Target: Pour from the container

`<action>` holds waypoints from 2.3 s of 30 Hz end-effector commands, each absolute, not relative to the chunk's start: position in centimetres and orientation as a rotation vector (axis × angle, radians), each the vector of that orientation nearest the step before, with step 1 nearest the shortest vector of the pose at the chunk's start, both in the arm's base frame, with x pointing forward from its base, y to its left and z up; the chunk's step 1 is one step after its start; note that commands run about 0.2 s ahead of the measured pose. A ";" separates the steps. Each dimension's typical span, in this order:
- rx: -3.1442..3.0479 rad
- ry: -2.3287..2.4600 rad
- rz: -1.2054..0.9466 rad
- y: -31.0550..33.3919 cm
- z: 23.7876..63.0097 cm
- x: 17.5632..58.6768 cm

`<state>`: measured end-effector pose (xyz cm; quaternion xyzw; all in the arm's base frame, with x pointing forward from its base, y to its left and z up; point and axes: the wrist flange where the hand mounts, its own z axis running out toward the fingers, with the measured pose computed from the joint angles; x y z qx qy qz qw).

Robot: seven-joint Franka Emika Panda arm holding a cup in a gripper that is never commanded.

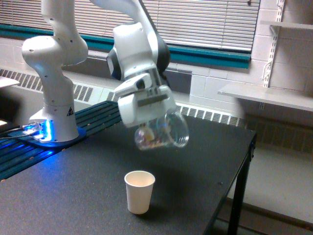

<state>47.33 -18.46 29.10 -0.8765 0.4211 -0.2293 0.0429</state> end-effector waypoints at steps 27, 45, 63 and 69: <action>-2.790 1.319 -0.665 -22.1 25.8 42.2; -2.855 1.286 -0.599 -21.5 24.4 42.2; -2.905 1.281 -0.598 -21.5 24.8 41.9; -2.917 1.289 -0.598 -22.0 24.8 41.4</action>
